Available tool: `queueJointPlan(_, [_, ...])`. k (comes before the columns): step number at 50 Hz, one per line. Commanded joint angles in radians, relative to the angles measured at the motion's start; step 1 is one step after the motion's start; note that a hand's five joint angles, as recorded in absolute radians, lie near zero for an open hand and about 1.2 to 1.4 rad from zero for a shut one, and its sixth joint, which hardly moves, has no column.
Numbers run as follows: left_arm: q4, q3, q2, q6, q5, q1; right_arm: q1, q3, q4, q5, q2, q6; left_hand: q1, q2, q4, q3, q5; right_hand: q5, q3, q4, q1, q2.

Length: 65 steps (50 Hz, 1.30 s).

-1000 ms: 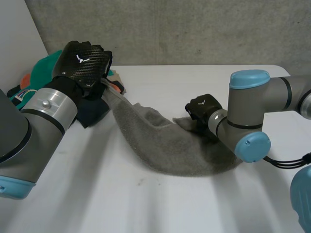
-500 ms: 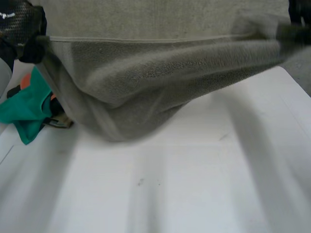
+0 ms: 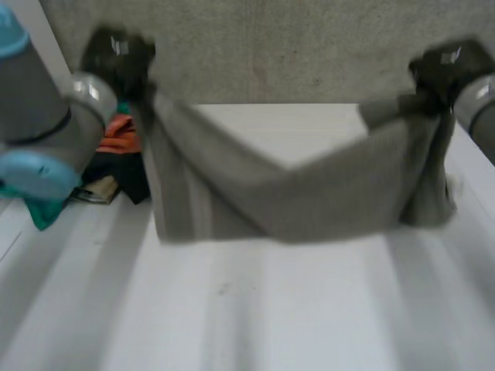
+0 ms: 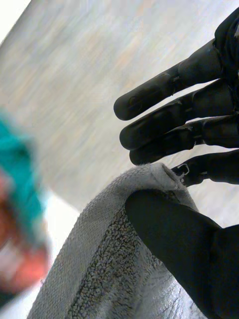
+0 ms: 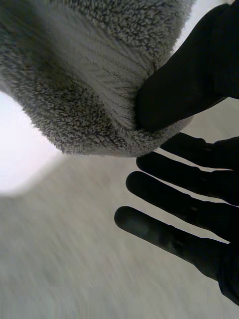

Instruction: Fold the laundry.

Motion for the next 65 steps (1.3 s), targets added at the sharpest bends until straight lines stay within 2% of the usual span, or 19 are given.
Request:
queueJointPlan(1, [0.312,0.257,-0.037,-0.004,-0.077,-0.005,0.015,0.002,-0.585,0.07,-0.021,0.143,0.257,0.198,0.195,0.203,0.233,0.259,0.21,0.201,0.3,0.232])
queueJointPlan(4, [0.364,0.254,-0.037,-0.002,-0.08,-0.011,0.015,0.047,-0.668,0.065,-0.04,0.148,0.257,0.198,0.195,0.203,0.233,0.259,0.21,0.201,0.3,0.232])
queueJointPlan(8, [0.326,0.199,-0.034,-0.005,-0.08,-0.023,0.008,0.101,-0.66,0.049,-0.045,0.154,0.257,0.198,0.195,0.203,0.233,0.259,0.21,0.201,0.3,0.232])
queueJointPlan(15, [0.245,-0.102,0.012,-0.076,-0.074,-0.017,-0.031,0.216,-0.445,-0.022,-0.034,0.16,0.257,0.198,0.195,0.203,0.233,0.259,0.21,0.201,0.3,0.232])
queueJointPlan(20, [0.24,-0.321,0.034,-0.096,-0.066,-0.025,-0.085,0.323,-0.281,-0.135,0.035,0.155,0.257,0.198,0.195,0.203,0.233,0.259,0.21,0.201,0.3,0.232])
queueJointPlan(24, [0.24,-0.478,0.046,-0.096,-0.065,-0.028,-0.088,0.39,-0.19,-0.192,0.095,0.119,0.257,0.198,0.195,0.203,0.233,0.259,0.21,0.201,0.3,0.232])
queueJointPlan(31, [0.24,-0.651,0.103,-0.096,-0.063,-0.03,-0.146,0.454,-0.107,-0.211,0.096,0.004,0.257,0.198,0.195,0.203,0.233,0.259,0.21,0.201,0.3,0.232])
queueJointPlan(32, [0.24,-0.676,0.121,-0.096,-0.063,-0.031,-0.156,0.464,-0.107,-0.206,0.095,-0.012,0.257,0.198,0.195,0.203,0.233,0.217,0.168,0.158,0.257,0.19])
queueJointPlan(35, [0.242,-0.705,0.147,-0.096,-0.061,-0.036,-0.162,0.48,-0.104,-0.195,0.084,-0.027,0.257,0.198,0.195,0.203,0.233,-0.401,-0.45,-0.459,-0.36,-0.428])
queueJointPlan(39, [0.242,-0.74,0.18,-0.096,-0.043,-0.04,-0.163,0.487,-0.093,-0.186,0.038,-0.018,0.257,0.198,0.195,0.203,0.233,-0.781,-0.83,-0.839,-0.74,-0.808])
queueJointPlan(42, [0.243,-0.763,0.206,-0.093,-0.023,-0.043,-0.16,0.487,-0.077,-0.166,0.008,-0.004,0.257,0.198,0.195,0.203,0.233,-0.799,-0.849,-0.858,-0.759,-0.827])
queueJointPlan(46, [0.243,-0.782,0.233,-0.092,-0.015,-0.045,-0.14,0.477,-0.038,-0.091,-0.057,0.043,0.257,0.198,0.195,0.203,0.233,-0.799,-0.849,-0.858,-0.759,-0.827])
queueJointPlan(51, [0.242,-0.782,0.264,-0.094,-0.015,-0.045,-0.004,0.46,-0.026,-0.002,-0.123,0.065,0.257,0.198,0.195,0.203,0.233,-0.794,-0.843,-0.852,-0.753,-0.821])
queueJointPlan(54, [0.243,-0.779,0.278,-0.094,-0.017,-0.045,0.062,0.457,-0.029,0.022,-0.115,0.066,0.257,0.198,0.195,0.203,0.233,-0.776,-0.825,-0.835,-0.735,-0.803])
queueJointPlan(59, [0.243,-0.762,0.295,-0.094,-0.015,-0.045,0.2,0.44,-0.043,0.084,-0.019,0.05,0.257,0.198,0.195,0.203,0.233,-0.723,-0.772,-0.782,-0.683,-0.75])
queueJointPlan(65, [0.245,-0.753,0.296,-0.096,-0.017,-0.043,0.245,0.385,-0.058,0.131,0.122,0.028,0.257,0.198,0.195,0.203,0.233,-0.606,-0.655,-0.664,-0.565,-0.633])
